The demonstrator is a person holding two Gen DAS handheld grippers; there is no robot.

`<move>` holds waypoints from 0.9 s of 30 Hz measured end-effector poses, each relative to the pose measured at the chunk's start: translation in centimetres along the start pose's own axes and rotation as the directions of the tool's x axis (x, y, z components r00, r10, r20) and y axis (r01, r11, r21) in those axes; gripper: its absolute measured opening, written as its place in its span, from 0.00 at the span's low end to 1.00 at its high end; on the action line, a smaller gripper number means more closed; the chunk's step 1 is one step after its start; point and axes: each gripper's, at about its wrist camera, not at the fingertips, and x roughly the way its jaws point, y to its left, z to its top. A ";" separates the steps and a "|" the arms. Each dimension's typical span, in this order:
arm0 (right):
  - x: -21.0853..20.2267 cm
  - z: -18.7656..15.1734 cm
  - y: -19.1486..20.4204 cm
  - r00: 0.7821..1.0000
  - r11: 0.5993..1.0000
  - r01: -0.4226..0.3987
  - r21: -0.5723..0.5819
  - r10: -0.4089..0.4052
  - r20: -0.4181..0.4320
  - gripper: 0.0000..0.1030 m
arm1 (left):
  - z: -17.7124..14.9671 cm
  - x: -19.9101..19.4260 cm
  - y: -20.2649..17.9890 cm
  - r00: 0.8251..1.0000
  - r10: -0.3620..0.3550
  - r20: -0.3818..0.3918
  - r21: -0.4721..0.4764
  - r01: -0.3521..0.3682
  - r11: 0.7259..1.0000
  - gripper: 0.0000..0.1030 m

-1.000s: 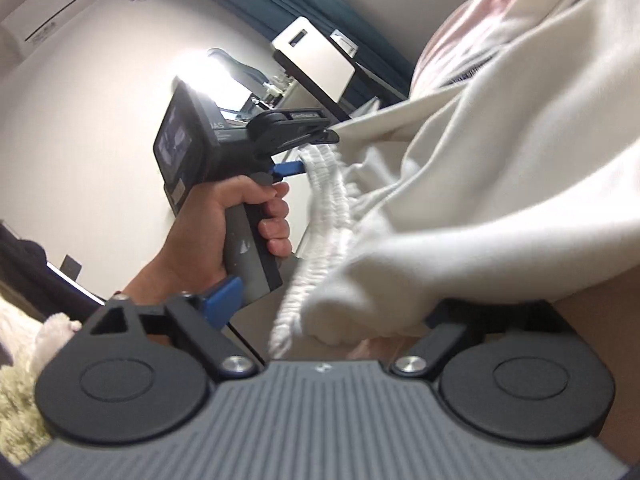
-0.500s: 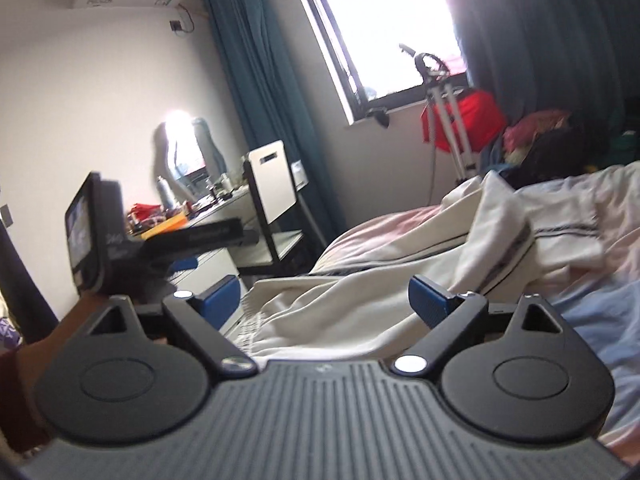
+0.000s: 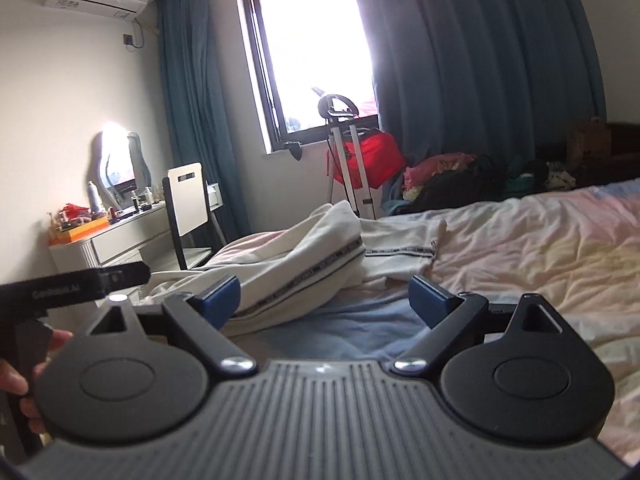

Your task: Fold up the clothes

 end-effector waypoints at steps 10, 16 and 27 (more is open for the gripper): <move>0.2 -2.0 -0.6 0.999 0.999 0.041 -0.003 -0.041 -0.035 0.90 | -2.3 4.8 3.1 0.987 0.025 -0.160 -0.074 -0.037 0.997 1.00; 1.5 -2.5 -1.1 0.992 0.993 0.112 -0.027 -0.114 -0.062 0.90 | -0.3 13.3 2.9 0.957 -0.029 -0.289 -0.060 0.012 0.998 1.00; 7.1 -2.6 -8.3 0.962 0.955 0.258 0.147 -0.239 -0.135 0.90 | 5.2 33.9 0.5 0.963 -0.011 -0.270 -0.084 -0.012 0.996 0.87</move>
